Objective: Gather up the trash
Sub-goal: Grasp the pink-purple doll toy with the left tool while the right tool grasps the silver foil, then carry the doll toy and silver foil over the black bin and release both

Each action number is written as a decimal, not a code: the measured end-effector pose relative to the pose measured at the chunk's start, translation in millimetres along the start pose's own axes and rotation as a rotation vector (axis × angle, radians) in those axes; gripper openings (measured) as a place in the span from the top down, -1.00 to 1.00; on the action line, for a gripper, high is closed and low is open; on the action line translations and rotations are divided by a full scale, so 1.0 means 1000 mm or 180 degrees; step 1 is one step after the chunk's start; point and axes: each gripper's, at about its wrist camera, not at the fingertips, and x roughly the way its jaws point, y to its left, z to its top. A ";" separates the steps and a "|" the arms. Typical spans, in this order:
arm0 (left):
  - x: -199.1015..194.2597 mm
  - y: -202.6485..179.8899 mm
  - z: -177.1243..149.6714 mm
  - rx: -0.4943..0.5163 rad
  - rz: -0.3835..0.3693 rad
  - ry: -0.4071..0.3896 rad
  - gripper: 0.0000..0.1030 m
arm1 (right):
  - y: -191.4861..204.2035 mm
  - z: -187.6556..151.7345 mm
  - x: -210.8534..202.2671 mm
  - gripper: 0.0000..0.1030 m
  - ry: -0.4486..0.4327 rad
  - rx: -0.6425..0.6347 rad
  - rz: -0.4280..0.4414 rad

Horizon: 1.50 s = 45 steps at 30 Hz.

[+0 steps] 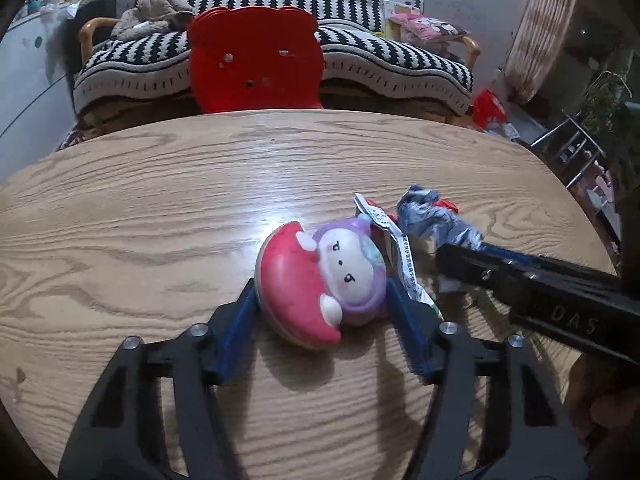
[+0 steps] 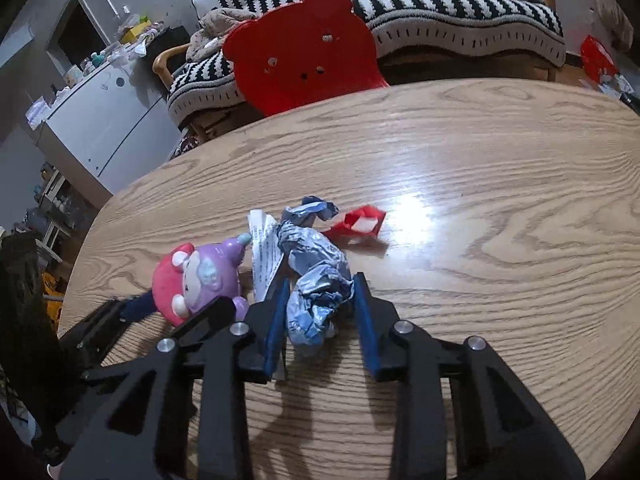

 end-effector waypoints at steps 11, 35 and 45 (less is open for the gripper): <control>-0.059 0.008 -0.013 0.0026 0.0231 -0.0157 -0.06 | 0.001 -0.015 -0.068 0.39 -0.0288 -0.0113 -0.0061; -0.112 -0.188 -0.055 0.0643 -0.0297 -0.0225 -0.06 | -0.170 -0.133 -0.305 0.39 -0.0812 0.0131 -0.1033; -0.105 -0.338 -0.090 0.1174 -0.0984 -0.0130 -0.06 | -0.286 -0.223 -0.397 0.39 -0.0935 0.0794 -0.1512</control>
